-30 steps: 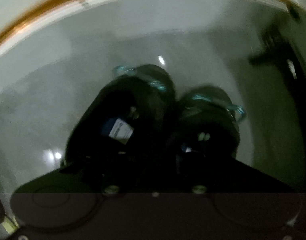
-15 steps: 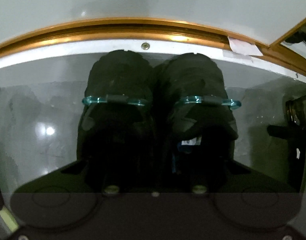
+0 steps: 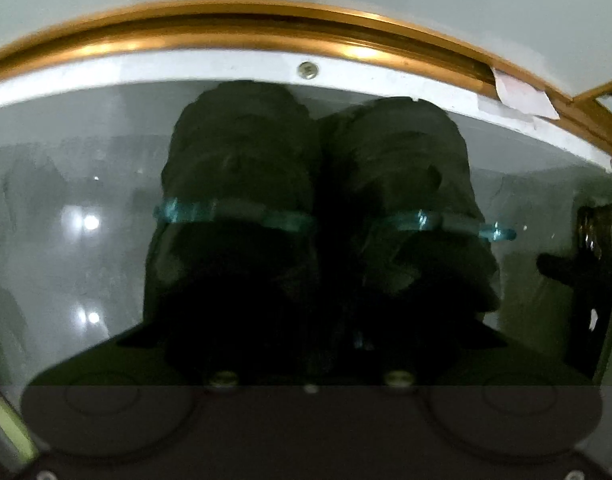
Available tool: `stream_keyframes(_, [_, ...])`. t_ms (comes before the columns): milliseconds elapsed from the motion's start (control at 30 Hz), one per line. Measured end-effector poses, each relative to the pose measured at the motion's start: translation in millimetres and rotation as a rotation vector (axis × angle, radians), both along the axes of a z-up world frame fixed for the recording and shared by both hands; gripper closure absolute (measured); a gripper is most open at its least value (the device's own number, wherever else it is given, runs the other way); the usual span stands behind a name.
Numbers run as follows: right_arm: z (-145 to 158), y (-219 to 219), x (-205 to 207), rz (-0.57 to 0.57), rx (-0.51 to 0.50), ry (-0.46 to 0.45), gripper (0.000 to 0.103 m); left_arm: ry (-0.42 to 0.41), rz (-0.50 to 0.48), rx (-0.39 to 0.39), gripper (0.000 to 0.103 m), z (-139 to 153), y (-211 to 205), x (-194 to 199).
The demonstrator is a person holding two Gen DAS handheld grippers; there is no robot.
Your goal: Organize scattered shoes
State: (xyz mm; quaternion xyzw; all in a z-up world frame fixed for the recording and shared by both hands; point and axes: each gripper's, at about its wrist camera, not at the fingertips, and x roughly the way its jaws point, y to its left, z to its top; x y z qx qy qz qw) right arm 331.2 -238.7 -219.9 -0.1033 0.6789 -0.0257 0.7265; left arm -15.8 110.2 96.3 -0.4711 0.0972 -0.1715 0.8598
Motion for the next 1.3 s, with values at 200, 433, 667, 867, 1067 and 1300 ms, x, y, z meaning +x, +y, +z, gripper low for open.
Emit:
stream_keyframes(200, [41.4, -15.9, -31.4, 0.048, 0.066, 0.008, 0.087, -0.011, 0.013, -0.033, 0.0, 0.2, 5.9, -2.9])
stream_keyframes(433, [29.8, -6.3, -20.8, 0.011, 0.082, 0.012, 0.088, -0.01, 0.001, -0.033, 0.0, -0.5, 4.8, -0.7])
stream_keyframes(667, [7.4, -18.6, -15.0, -0.101, 0.067, -0.026, 0.083, -0.008, -0.014, -0.026, 0.0, 0.2, 2.2, 0.7])
stream_keyframes(867, [20.6, -55.3, -21.9, -0.183, 0.096, -0.003, 0.084, -0.009, -0.008, -0.036, 0.0, -0.5, 2.7, 0.5])
stream_keyframes(1067, [15.7, -36.3, -24.7, -0.127, 0.016, -0.061, 0.082, -0.01, -0.005, -0.044, 0.0, -0.9, 4.1, 0.0])
stream_keyframes(1300, [13.3, -30.0, -37.2, 0.027, 0.052, -0.097, 0.082, -0.011, -0.004, -0.05, 0.0, -1.7, 5.2, 0.7])
